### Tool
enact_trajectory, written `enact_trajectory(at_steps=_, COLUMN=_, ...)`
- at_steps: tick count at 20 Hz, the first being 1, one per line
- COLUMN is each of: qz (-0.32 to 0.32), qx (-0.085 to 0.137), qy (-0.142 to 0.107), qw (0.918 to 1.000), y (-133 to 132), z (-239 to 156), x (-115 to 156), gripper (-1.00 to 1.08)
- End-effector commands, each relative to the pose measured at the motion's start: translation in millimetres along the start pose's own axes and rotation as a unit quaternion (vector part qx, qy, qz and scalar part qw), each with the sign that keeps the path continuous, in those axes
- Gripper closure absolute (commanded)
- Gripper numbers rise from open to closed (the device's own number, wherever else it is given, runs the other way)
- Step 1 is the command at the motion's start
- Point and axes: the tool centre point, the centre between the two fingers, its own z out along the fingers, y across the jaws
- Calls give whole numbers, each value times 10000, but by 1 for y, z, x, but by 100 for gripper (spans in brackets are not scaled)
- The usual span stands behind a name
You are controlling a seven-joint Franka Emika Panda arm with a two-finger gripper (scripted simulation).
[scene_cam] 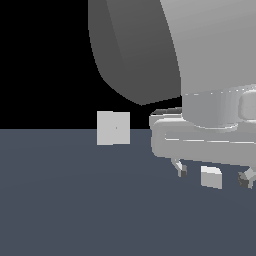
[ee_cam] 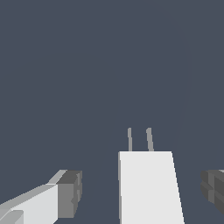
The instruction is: Plug the charger into the wall socket.
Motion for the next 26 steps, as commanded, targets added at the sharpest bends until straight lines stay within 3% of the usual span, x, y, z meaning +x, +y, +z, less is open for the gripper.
enact_trajectory(at_steps=1, qz=0, qx=2, qy=6, qw=10000, y=0, z=2, x=0, gripper=-92)
enact_trajectory(at_steps=2, qz=0, qx=2, qy=6, qw=10000, y=0, z=2, x=0, gripper=108)
enact_trajectory(at_steps=16, qz=-91, qx=28, qy=8, qw=10000, y=-3, z=0, x=3, gripper=108)
enact_trajectory(at_steps=26, qz=-1172, qx=417, qy=31, qw=9922, y=-59, z=-20, x=28, gripper=108)
